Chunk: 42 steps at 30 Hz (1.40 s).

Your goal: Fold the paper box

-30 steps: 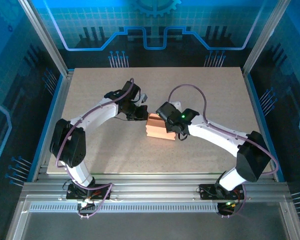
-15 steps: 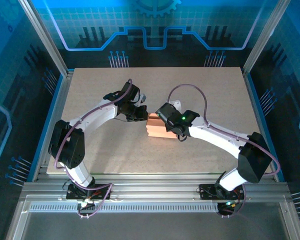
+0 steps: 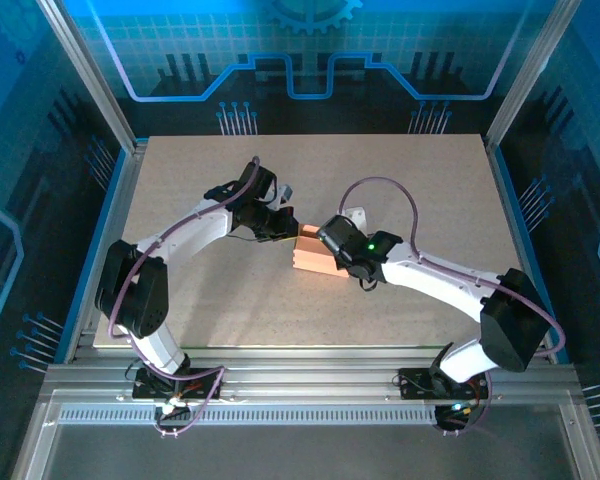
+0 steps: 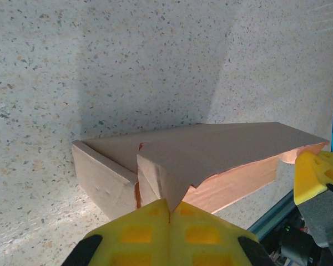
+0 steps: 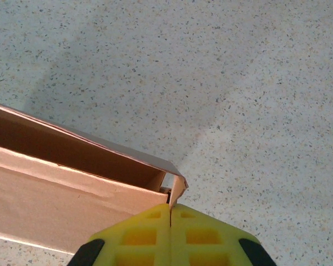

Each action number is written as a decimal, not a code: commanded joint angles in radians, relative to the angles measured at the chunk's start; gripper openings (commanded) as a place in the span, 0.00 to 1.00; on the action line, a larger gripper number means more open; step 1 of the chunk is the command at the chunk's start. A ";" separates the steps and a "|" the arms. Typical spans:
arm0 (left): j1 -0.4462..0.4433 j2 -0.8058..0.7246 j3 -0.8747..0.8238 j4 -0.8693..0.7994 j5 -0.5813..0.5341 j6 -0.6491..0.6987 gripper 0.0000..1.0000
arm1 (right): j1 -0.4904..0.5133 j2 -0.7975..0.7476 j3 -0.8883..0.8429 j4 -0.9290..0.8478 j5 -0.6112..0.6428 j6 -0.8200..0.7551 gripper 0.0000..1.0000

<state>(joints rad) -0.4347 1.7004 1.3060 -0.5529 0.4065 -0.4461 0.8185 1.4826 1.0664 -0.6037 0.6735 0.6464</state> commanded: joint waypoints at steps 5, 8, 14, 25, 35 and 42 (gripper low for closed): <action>-0.001 -0.039 -0.050 -0.008 0.020 0.095 0.00 | 0.023 -0.009 -0.004 0.047 -0.010 -0.004 0.00; -0.001 -0.049 -0.069 -0.007 0.016 0.134 0.00 | 0.024 -0.007 0.000 0.041 -0.009 0.000 0.00; -0.003 -0.054 -0.106 0.025 -0.006 0.169 0.00 | 0.024 -0.004 0.004 0.031 -0.005 0.012 0.00; -0.004 -0.085 -0.220 0.167 -0.012 0.145 0.00 | 0.019 -0.021 -0.011 0.038 -0.017 0.052 0.00; -0.005 -0.122 -0.288 0.194 -0.041 0.188 0.00 | 0.017 -0.044 -0.043 0.066 -0.025 0.082 0.00; -0.010 -0.127 -0.331 0.234 -0.049 0.210 0.00 | 0.017 -0.069 -0.103 0.132 -0.031 0.104 0.00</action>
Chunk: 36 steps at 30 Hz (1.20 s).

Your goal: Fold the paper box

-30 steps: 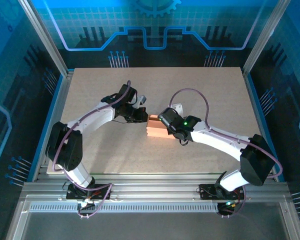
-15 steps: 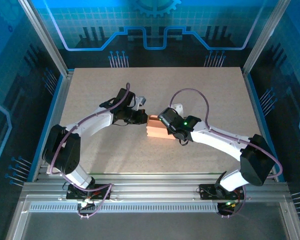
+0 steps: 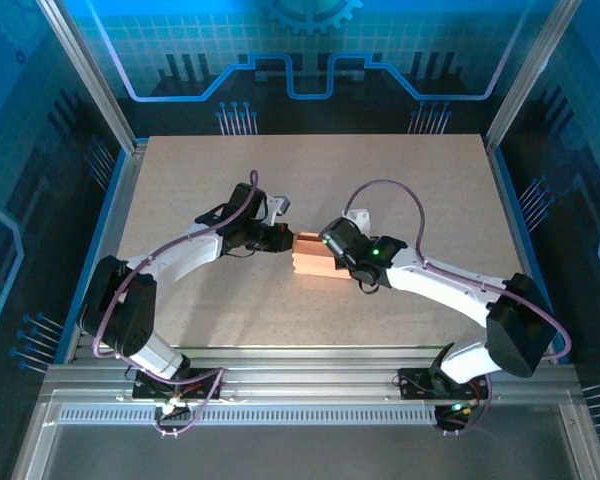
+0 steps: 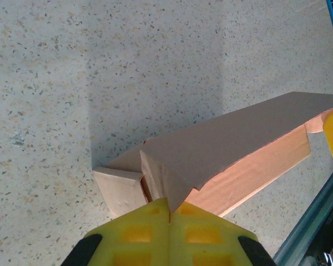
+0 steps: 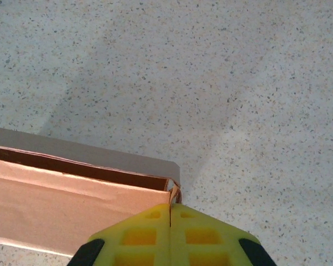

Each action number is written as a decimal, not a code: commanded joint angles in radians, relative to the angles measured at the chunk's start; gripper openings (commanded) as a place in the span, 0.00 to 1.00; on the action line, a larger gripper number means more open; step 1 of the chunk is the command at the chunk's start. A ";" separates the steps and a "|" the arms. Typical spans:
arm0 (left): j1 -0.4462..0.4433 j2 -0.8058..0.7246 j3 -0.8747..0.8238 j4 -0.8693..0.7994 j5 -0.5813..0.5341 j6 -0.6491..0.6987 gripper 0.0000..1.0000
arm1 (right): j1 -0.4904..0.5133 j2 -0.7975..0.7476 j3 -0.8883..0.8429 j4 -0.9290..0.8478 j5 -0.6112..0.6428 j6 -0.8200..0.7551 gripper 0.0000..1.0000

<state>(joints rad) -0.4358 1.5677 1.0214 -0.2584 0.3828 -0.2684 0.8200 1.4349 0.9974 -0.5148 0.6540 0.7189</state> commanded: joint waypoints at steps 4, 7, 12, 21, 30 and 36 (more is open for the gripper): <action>-0.020 0.011 -0.062 -0.032 -0.025 0.037 0.00 | 0.017 -0.040 -0.094 0.111 -0.014 0.035 0.00; -0.030 0.018 -0.070 -0.017 -0.037 0.040 0.00 | 0.025 -0.055 -0.145 0.159 0.002 0.034 0.00; -0.047 0.016 -0.099 0.021 -0.055 0.041 0.00 | 0.039 -0.075 -0.225 0.255 0.024 0.017 0.00; -0.073 -0.038 -0.217 0.143 -0.114 0.052 0.00 | 0.085 -0.106 -0.348 0.405 0.093 -0.031 0.00; -0.079 -0.083 -0.210 0.154 -0.108 0.052 0.21 | 0.103 -0.089 -0.329 0.363 0.155 -0.047 0.00; -0.080 -0.136 -0.218 0.167 -0.096 0.046 0.35 | 0.137 -0.037 -0.282 0.310 0.214 -0.042 0.00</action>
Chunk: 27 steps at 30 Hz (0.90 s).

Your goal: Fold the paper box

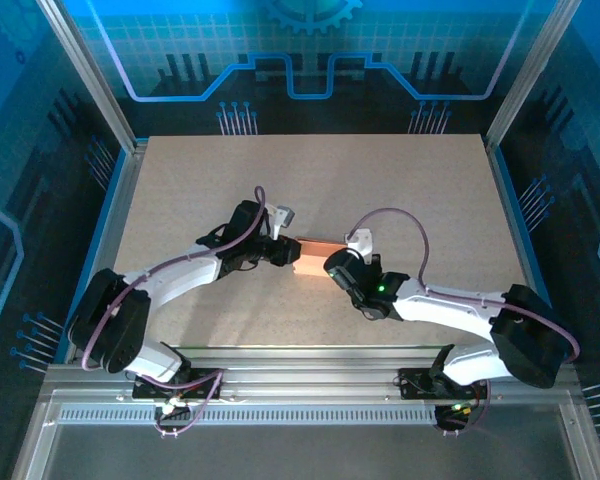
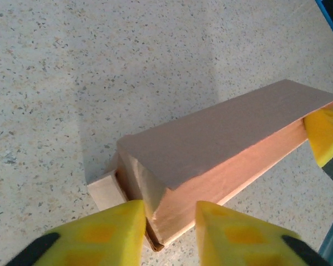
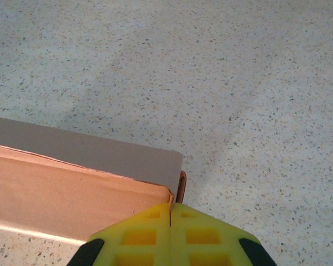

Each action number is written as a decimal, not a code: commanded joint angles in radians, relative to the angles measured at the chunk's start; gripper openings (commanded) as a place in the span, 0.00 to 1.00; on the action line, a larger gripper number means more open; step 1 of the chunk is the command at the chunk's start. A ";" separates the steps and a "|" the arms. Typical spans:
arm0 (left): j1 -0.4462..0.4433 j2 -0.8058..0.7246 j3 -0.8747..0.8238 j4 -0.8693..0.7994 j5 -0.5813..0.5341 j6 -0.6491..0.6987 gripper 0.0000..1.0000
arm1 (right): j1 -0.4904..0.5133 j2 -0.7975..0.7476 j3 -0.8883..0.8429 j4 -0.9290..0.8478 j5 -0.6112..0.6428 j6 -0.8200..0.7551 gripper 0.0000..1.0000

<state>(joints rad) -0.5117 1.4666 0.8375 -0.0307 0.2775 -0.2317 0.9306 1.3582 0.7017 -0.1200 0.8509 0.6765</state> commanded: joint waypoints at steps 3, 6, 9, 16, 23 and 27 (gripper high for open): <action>-0.004 -0.060 -0.035 -0.073 0.021 0.028 0.44 | 0.031 0.052 0.021 -0.090 0.022 0.014 0.00; -0.005 -0.082 -0.028 -0.112 0.025 0.049 0.55 | 0.031 0.059 0.024 -0.101 0.027 0.030 0.00; -0.002 -0.118 -0.026 -0.128 0.053 0.053 0.74 | 0.031 0.059 0.024 -0.104 0.027 0.032 0.00; 0.060 -0.146 0.006 -0.043 0.168 -0.226 0.99 | 0.031 0.056 0.022 -0.105 0.027 0.030 0.00; 0.121 -0.029 0.043 0.000 0.207 -0.606 0.95 | 0.031 0.048 0.021 -0.112 0.028 0.034 0.00; 0.124 0.022 0.058 0.022 0.218 -0.670 0.86 | 0.031 0.042 0.017 -0.116 0.029 0.041 0.00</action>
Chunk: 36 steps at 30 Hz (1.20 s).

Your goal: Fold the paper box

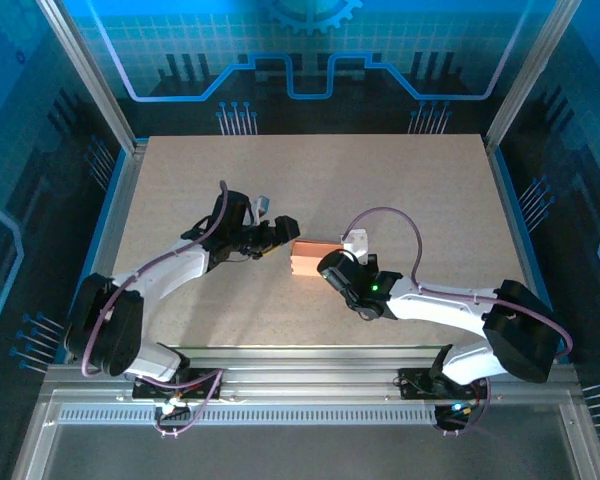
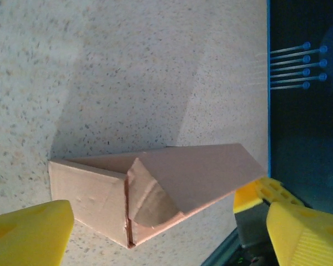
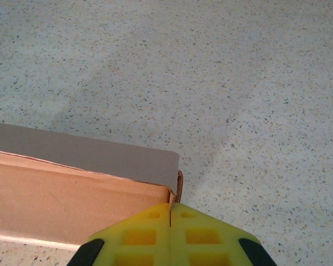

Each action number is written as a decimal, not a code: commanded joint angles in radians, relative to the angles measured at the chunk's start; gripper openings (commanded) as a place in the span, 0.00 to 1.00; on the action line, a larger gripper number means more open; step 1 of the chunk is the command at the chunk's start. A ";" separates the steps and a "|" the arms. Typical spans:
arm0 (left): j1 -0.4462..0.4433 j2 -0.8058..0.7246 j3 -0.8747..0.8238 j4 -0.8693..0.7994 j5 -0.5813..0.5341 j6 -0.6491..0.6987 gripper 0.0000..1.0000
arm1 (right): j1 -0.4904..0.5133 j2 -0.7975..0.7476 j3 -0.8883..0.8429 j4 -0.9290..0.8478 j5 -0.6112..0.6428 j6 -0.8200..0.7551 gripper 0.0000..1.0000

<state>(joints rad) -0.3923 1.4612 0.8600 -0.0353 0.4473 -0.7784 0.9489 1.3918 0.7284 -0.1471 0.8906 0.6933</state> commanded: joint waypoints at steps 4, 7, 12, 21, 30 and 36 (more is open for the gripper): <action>0.006 0.071 0.050 0.025 0.065 -0.148 0.78 | 0.012 0.009 -0.010 -0.091 -0.010 0.023 0.00; 0.007 0.074 0.039 0.023 0.060 -0.147 0.70 | 0.013 0.009 -0.009 -0.093 -0.010 0.025 0.00; 0.013 0.084 0.007 0.026 0.061 -0.156 0.56 | 0.013 0.016 -0.007 -0.092 -0.011 0.025 0.00; 0.014 0.090 -0.037 0.058 0.057 -0.179 0.40 | 0.014 0.019 -0.004 -0.095 -0.013 0.026 0.00; 0.014 0.096 -0.114 0.108 0.044 -0.213 0.34 | 0.014 0.010 -0.009 -0.097 -0.011 0.032 0.00; 0.013 0.095 -0.128 0.103 0.042 -0.203 0.53 | 0.014 0.007 -0.006 -0.100 -0.015 0.031 0.00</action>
<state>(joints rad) -0.3824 1.5330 0.7723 0.1589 0.5049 -0.9779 0.9493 1.3914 0.7288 -0.1524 0.8909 0.7052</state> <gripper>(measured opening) 0.506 0.053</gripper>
